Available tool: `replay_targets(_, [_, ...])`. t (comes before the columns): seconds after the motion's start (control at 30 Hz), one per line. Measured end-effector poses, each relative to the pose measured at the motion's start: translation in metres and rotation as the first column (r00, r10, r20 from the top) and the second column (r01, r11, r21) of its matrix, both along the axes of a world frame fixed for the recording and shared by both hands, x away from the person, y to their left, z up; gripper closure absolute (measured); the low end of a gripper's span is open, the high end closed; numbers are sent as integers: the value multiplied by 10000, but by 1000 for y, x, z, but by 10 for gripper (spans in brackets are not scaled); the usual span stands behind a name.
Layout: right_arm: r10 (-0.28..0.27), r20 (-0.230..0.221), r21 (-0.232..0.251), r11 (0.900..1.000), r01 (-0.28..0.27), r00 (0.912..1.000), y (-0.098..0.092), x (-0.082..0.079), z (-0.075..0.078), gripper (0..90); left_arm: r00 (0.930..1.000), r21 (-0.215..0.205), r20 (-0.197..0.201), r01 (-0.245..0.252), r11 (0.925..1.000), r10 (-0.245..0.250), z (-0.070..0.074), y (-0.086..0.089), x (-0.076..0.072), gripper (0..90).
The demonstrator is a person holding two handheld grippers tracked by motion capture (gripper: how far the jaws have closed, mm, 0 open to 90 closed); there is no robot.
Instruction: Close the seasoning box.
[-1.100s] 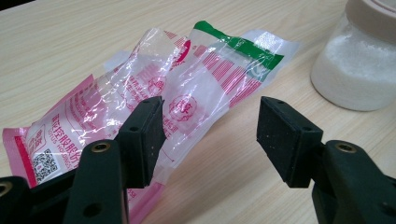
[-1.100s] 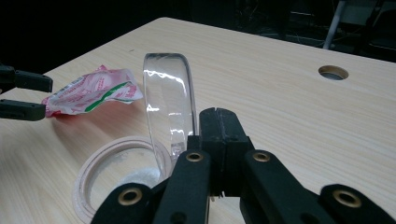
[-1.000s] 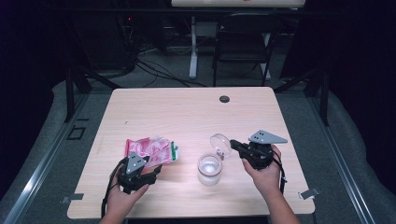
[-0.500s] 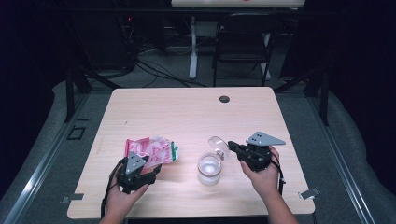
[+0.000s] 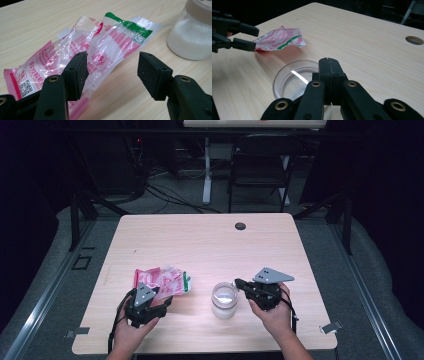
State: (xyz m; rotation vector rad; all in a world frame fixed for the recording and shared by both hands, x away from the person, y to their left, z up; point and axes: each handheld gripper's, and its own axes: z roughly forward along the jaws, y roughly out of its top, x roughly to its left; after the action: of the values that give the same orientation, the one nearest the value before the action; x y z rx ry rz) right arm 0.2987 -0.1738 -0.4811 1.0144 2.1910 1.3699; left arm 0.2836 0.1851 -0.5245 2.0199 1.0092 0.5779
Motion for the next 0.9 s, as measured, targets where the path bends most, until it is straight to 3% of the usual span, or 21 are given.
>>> replay_targets(0.37, [788,-110,-42,9969,-788,9968,16,-9,-5,850,10000,-86,-37,-4,10000,3,0,1,0,411])
replay_targets(0.7, [848,-19,101,9963,-848,9964,14,-9,-3,620,10000,-114,-39,-23,9999,22,1,2,0,410])
replay_targets(0.9, [561,156,217,9982,-564,9983,16,-5,-1,479,10000,-192,-46,-35,9998,34,2,3,0,403])
